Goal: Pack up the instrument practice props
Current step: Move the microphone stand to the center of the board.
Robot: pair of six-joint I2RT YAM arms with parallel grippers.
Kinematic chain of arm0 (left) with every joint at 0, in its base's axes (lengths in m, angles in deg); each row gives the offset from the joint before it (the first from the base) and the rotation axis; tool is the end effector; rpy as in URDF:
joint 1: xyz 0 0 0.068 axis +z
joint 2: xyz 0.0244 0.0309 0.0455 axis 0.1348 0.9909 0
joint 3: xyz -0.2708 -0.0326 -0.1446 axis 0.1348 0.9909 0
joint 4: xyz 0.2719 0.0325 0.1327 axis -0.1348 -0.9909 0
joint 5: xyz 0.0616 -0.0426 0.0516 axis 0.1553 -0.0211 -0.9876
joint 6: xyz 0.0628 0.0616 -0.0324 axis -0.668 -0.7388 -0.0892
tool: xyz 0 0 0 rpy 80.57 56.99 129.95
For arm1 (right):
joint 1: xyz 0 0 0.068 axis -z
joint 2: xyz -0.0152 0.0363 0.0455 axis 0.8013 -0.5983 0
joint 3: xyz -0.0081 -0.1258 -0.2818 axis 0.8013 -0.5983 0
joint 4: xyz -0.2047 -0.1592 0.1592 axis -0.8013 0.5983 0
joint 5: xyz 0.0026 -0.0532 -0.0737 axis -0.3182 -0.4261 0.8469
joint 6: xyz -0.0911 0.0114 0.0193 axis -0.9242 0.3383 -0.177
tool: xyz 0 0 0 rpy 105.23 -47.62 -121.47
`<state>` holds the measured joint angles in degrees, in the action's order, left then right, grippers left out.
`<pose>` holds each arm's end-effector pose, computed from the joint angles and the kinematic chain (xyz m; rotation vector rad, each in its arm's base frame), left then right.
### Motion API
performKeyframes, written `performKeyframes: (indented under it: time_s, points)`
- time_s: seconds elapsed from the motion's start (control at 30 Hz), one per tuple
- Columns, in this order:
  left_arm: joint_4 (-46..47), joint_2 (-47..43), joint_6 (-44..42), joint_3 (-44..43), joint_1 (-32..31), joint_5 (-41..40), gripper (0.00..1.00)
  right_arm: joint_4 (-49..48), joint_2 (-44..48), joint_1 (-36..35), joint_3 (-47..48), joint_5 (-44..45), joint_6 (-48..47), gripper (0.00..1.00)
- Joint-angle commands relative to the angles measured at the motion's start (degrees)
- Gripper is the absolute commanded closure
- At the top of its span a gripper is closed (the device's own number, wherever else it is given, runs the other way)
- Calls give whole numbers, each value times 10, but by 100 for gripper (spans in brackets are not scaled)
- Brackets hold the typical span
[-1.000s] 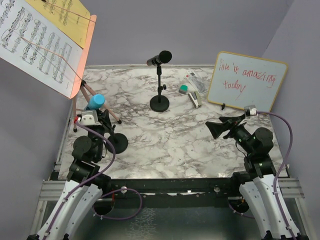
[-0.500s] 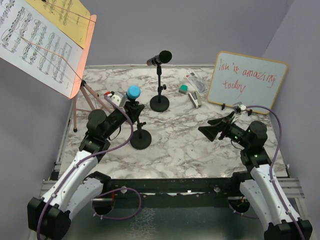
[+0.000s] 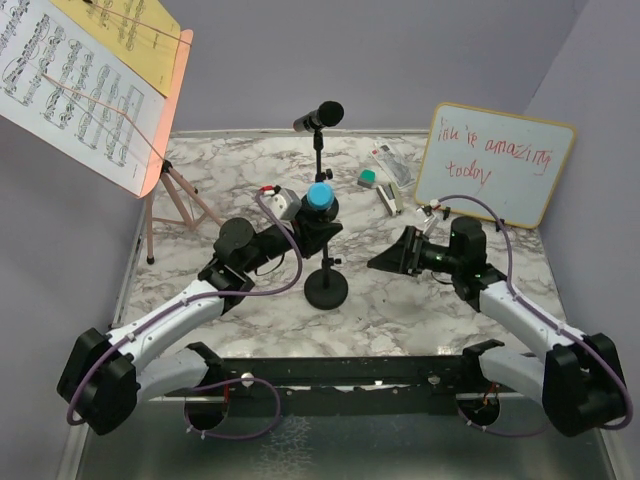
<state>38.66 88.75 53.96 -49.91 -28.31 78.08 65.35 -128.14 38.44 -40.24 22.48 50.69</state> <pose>0.2310 -0.2087 0.3348 0.6204 1.3722 -0.9901 0.2372 0.1279 0.2171 -0.1566 2.0886 1.4202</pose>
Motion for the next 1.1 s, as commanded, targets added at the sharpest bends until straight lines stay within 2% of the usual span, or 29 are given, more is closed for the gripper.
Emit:
performKeyframes:
  time_s: [0.0, 0.13, 0.33, 0.6, 0.8, 1.07]
  points:
    - [97, 26, -2, -27, -34, -28, 100, -88, -58, -34, 24, 52, 130, 6]
    - [102, 54, -16, -33, -54, -44, 100, -111, -86, -53, 36, 105, 216, 7]
    - [106, 70, -45, -34, -71, -74, 100, -102, -133, -84, 60, 134, 270, 13]
    - [115, 59, -62, -15, -76, -84, 100, -95, -193, -139, 93, 147, 290, 24]
    - [116, 35, -67, 20, -75, -103, 100, -114, -196, -148, 66, 149, 299, 37]
    - [116, 23, -60, 42, -75, -103, 100, -157, -192, -156, 33, 144, 315, 47]
